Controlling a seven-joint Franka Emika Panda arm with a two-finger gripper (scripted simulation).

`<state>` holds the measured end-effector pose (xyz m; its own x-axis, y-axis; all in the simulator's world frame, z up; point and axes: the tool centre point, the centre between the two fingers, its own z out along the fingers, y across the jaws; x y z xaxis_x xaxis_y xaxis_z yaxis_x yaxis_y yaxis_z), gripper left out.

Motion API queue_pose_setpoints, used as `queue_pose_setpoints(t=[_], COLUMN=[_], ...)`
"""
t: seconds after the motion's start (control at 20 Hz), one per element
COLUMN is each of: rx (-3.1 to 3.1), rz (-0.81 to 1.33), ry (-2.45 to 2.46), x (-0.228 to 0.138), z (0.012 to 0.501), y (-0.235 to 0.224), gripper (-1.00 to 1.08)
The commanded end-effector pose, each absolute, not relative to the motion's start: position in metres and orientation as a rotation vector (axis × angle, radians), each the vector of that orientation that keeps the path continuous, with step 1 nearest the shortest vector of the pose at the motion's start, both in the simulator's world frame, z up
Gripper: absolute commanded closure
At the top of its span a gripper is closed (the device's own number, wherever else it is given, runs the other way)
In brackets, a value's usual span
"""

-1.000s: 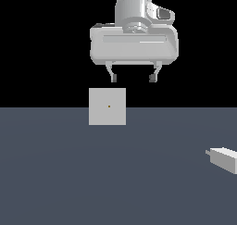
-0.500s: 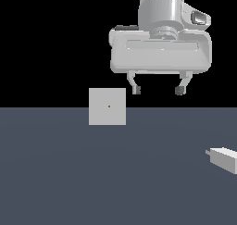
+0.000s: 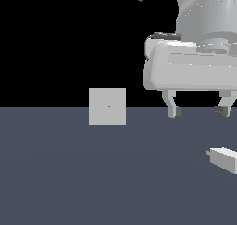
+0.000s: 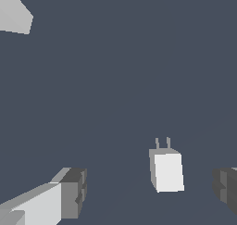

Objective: Plug the charger into the wall socket.

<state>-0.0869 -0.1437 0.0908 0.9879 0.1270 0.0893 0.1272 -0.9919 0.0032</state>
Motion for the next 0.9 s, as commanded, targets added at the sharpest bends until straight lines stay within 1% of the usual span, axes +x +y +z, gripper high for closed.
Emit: queue_pose_setpoints(t=[0.0,0.4,0.85], rx=[-3.126,-3.118,-3.116], rz=[-0.154,-0.176,-0.179], ry=[-0.222,-0.261,-0.266], x=[-0.093,-0.102,-0.104], z=[0.083,0.066,0.061], y=[-0.155,-0.178,-0.182], gripper=[-0.92,-0.92,-0.92])
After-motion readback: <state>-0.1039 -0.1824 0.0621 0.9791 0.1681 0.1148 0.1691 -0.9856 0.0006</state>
